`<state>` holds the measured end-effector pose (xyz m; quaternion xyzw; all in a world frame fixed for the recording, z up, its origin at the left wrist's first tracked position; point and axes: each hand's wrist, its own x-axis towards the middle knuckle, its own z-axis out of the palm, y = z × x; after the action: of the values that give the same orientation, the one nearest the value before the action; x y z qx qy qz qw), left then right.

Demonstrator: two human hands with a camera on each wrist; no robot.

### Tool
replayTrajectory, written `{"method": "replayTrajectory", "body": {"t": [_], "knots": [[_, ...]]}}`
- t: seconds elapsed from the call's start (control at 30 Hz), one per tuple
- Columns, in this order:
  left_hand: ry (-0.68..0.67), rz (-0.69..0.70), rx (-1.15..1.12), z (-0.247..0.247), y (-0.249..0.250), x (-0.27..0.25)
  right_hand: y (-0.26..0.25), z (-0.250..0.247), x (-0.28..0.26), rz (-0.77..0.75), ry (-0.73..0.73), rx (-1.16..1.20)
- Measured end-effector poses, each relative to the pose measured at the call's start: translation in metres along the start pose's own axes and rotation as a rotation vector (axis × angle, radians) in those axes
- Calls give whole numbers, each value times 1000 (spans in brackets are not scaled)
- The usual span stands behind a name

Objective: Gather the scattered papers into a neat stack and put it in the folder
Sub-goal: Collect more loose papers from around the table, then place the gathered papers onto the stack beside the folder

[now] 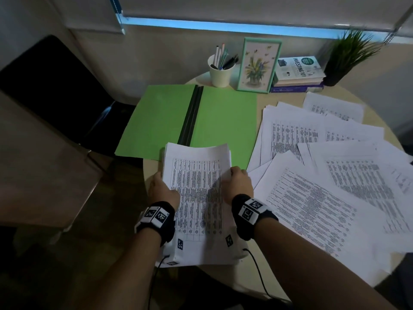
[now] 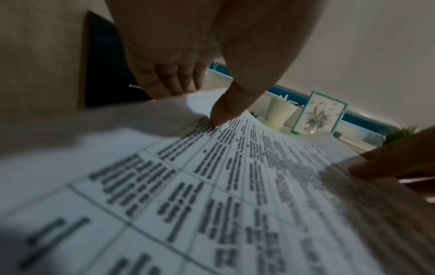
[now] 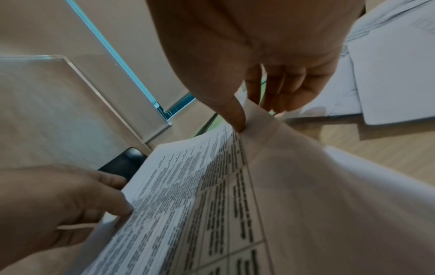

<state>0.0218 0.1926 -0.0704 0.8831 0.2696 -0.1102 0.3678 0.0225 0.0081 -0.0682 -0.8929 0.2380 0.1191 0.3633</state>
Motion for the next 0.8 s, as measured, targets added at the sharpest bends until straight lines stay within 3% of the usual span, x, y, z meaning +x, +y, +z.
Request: {"method": "replayTrajectory", "body": {"t": [0.13,0.27,0.53,0.67,0.8], "knots": [[35,-18,2,0,-5,10,-4,7,3,25,93,115],[2,-26,-68,2,-3,14,-18,9,0,59,-14,268],[-2,-35,-26,2,-4,13,-18,10,5,85,17,285],[-12,-56,-44,4,-6,8,-16,4,3,43,-35,257],[72,-81,-133,-1,6,0,4,-26,8,-22,-7,292]]}}
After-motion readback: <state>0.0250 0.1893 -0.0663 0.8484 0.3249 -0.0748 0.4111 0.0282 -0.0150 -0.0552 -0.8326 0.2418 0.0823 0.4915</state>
